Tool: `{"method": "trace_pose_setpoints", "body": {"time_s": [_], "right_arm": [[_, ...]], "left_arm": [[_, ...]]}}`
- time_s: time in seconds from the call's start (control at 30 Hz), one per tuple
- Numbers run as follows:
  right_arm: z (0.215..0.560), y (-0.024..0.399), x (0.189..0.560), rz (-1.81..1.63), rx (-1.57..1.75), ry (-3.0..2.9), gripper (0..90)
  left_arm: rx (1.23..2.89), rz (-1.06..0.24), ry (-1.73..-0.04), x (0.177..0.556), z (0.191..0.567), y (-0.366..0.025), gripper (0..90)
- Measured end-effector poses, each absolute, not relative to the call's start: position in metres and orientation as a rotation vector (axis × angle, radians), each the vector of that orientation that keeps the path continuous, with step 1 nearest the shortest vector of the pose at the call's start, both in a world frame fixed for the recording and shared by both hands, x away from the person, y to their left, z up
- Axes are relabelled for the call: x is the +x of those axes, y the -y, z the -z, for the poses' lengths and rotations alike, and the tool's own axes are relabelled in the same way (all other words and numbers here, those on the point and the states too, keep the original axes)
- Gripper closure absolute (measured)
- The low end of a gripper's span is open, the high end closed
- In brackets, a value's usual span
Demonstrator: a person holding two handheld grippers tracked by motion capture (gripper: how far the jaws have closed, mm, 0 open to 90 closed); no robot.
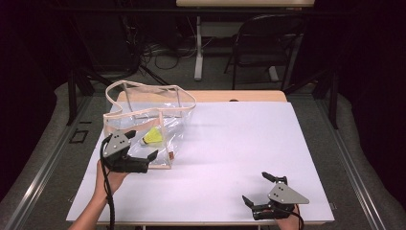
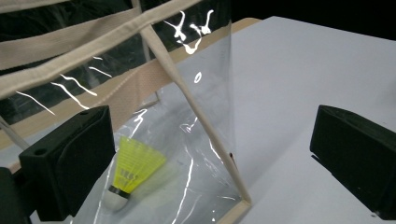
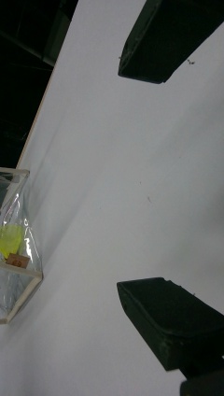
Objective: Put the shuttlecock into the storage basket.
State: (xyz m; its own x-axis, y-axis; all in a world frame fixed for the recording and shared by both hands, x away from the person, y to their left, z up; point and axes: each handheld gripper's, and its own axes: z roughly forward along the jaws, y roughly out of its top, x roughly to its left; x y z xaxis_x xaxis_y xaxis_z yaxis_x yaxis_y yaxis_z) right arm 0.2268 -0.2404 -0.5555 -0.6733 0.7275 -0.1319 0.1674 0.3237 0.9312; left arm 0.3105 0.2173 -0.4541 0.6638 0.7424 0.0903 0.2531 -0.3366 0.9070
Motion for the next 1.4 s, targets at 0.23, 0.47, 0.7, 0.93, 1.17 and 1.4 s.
{"method": "trace_pose_setpoints", "body": {"time_s": [0.23, 0.47, 0.7, 0.93, 1.17, 1.4], "right_arm": [[0.556, 0.24, 0.227, -1.343, 0.784, -2.052, 0.0], [0.556, 0.24, 0.227, -1.342, 0.791, -2.053, 0.0], [0.556, 0.24, 0.227, -1.339, 0.787, -2.054, 0.0], [0.556, 0.24, 0.227, -1.336, 0.789, -2.057, 0.0], [0.556, 0.24, 0.227, -1.336, 0.796, -2.057, 0.0], [0.556, 0.24, 0.227, -1.335, 0.794, -2.055, 0.0]], "left_arm": [[1.888, -0.597, -0.762, 0.299, 0.467, -0.221, 0.0], [1.873, -0.578, -0.721, 0.289, 0.48, -0.222, 0.0], [1.863, -0.568, -0.682, 0.281, 0.49, -0.224, 0.0], [1.855, -0.565, -0.652, 0.273, 0.501, -0.226, 0.0], [1.846, -0.562, -0.631, 0.266, 0.512, -0.23, 0.0], [1.841, -0.542, -0.627, 0.26, 0.526, -0.23, 0.0]]}}
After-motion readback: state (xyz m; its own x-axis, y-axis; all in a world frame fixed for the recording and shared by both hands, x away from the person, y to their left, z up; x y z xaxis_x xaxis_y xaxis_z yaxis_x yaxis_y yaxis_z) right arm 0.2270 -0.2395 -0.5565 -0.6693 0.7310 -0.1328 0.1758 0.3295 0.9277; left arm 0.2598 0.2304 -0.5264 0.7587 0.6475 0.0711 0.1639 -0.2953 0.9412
